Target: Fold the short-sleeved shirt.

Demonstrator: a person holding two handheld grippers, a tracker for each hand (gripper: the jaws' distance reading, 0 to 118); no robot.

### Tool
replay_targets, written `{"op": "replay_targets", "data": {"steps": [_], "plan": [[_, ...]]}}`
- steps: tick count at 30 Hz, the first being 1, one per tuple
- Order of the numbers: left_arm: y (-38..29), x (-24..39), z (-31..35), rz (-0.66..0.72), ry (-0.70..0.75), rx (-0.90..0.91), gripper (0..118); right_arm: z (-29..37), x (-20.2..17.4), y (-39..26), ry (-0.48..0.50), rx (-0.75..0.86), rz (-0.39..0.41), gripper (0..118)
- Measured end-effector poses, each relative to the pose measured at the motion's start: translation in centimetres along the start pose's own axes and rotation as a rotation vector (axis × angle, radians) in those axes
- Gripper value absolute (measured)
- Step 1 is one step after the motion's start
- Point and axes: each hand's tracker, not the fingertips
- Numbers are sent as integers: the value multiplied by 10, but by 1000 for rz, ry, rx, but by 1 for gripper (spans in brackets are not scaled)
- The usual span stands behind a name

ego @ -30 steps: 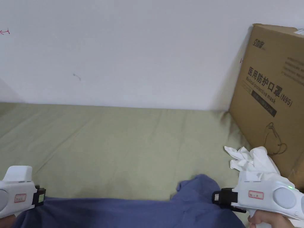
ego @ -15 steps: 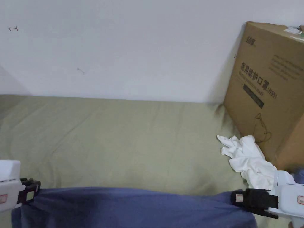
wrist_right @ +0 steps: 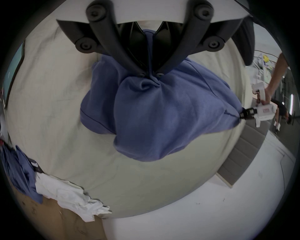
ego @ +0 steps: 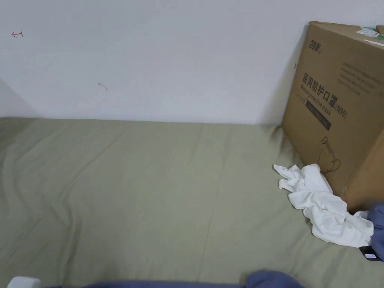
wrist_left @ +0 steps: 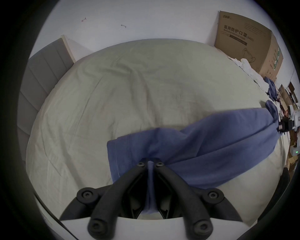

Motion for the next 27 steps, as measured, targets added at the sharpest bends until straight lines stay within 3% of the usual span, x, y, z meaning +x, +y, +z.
{"op": "replay_targets", "data": {"steps": [4,9,10,12,13,14,17,22,26,27], "plan": [[3,4,-5,-16,32,9,3,-5,-8,0,-36,1,-12,1],[1,20,-5,-64,92,41,15,-9,-27,-4,-140,17,68,1],[7,18,1,-26,92,52,23,-9,-30,-5,-158,23,77,1],[18,16,31,92,51,126,75,-10,-41,-9,-203,37,98,2],[27,14,50,143,14,188,95,-11,-45,-10,-222,40,117,2],[36,12,73,194,-15,263,106,-12,-48,-10,-245,41,150,2],[64,16,155,239,-57,473,105,-15,-59,-14,-287,47,164,2],[73,47,284,163,43,782,105,-17,-64,-23,-321,82,160,2],[59,71,331,105,89,850,75,-12,-76,-33,-341,131,127,2],[56,77,334,75,94,848,57,-12,-78,-36,-349,143,131,2]]}}
